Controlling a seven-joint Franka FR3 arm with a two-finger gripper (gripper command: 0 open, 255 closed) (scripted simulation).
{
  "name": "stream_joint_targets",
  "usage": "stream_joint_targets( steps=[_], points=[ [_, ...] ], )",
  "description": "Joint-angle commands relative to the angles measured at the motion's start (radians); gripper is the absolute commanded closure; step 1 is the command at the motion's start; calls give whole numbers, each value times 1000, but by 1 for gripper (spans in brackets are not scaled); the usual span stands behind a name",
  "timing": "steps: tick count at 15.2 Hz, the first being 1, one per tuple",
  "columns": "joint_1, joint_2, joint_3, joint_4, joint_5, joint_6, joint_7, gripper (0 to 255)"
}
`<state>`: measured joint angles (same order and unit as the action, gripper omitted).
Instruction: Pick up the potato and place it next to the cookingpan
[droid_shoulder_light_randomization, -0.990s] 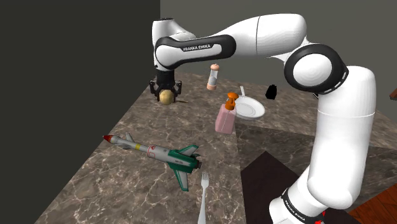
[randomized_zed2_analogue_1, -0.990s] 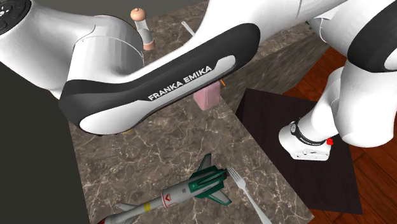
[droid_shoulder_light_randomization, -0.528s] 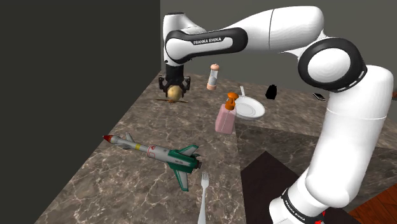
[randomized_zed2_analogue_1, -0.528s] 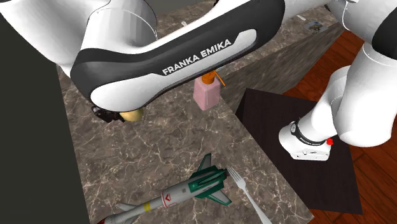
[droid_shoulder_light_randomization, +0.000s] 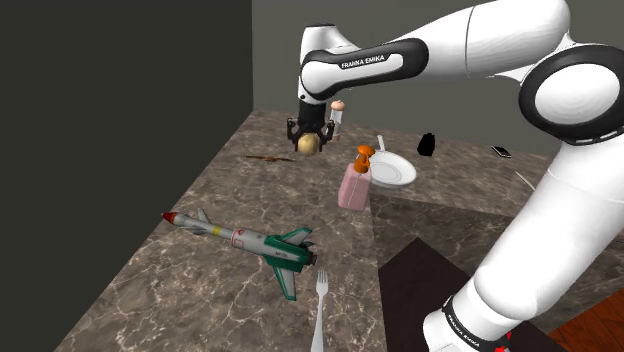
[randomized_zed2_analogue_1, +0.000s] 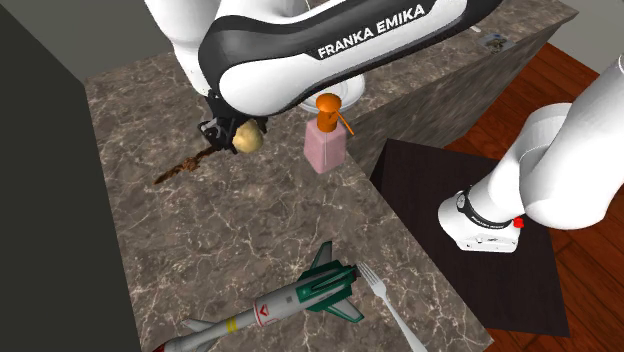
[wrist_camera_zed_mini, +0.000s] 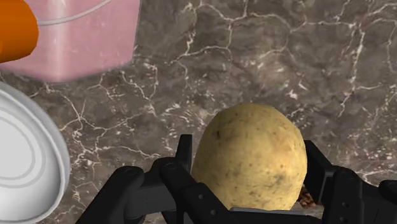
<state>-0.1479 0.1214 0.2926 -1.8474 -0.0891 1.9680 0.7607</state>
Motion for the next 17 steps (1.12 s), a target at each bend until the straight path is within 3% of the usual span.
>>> stream_joint_targets(
  steps=[1, 9, 17],
  points=[
    [-25, -42, -16, -60, 14, 22, -45, 255],
    [-119, -184, -105, -229, 52, 63, -242, 255],
    [-206, -266, -215, -324, 56, 83, -440, 255]
  ],
)
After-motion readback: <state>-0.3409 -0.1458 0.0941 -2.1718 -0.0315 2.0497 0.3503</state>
